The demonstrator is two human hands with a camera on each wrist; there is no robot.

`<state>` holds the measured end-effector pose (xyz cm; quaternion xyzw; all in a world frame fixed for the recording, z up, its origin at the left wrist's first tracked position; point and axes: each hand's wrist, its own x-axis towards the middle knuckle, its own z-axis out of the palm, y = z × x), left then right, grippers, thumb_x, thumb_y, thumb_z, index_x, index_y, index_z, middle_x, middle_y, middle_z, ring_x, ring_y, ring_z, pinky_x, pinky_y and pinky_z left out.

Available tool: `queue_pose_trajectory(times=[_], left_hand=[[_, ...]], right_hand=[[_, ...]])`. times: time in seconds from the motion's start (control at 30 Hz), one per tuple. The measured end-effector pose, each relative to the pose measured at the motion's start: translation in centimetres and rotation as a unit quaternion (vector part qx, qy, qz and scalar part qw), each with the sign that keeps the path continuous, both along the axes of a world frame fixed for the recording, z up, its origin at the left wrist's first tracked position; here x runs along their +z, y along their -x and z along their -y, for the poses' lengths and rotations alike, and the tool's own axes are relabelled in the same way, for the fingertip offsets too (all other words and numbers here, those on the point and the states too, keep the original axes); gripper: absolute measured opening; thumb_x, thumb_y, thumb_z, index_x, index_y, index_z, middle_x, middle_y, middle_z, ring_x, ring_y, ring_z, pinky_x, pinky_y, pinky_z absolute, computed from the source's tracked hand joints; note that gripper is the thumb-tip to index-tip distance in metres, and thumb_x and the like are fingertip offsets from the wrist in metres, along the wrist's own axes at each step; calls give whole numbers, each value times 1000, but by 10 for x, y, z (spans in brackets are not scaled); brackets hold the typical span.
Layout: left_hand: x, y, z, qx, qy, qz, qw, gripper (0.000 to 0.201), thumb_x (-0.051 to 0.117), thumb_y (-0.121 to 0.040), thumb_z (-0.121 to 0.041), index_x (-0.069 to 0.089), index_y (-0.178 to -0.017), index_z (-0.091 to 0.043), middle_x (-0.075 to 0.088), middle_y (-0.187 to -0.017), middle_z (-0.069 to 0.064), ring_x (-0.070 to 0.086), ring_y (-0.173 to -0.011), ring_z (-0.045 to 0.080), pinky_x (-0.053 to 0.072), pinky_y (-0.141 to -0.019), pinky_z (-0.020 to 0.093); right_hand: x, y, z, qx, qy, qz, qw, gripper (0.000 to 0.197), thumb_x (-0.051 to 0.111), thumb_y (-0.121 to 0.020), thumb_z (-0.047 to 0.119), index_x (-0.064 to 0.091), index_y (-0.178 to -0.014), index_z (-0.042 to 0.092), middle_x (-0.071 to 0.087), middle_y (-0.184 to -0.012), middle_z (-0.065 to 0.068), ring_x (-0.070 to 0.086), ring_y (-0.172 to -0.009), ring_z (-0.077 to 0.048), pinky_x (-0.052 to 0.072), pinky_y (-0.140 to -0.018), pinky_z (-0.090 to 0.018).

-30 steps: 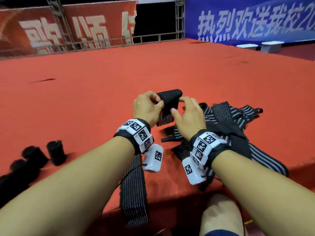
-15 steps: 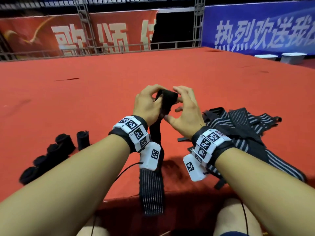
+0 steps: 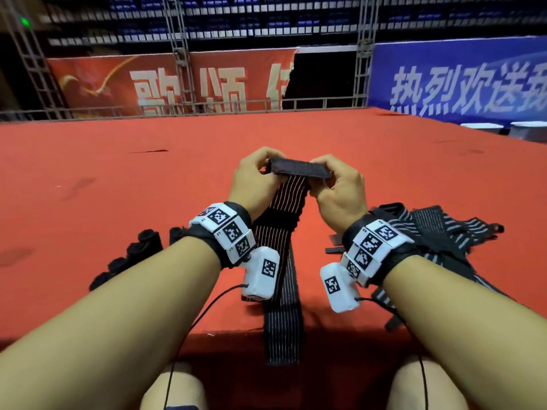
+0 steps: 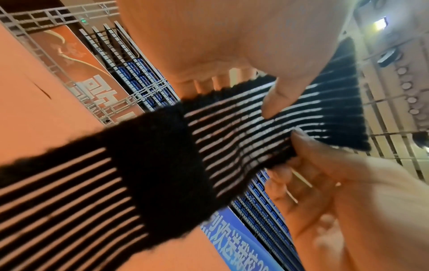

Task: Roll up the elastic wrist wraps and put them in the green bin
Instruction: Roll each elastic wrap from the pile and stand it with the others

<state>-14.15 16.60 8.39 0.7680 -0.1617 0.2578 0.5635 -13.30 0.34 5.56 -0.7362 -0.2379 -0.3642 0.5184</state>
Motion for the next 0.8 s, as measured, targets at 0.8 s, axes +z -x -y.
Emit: queue_pose_trajectory(times=[0.8], left_hand=[[-23, 21, -4, -43, 65, -155, 985, 17, 53, -103, -15, 69, -102, -13, 68, -81, 10, 62, -58, 21, 47, -42, 26]], right_hand=[[-8, 8, -2, -21, 54, -182, 982, 28, 62, -96, 32, 70, -75, 16, 74, -75, -9, 69, -70, -29, 55, -66, -41]])
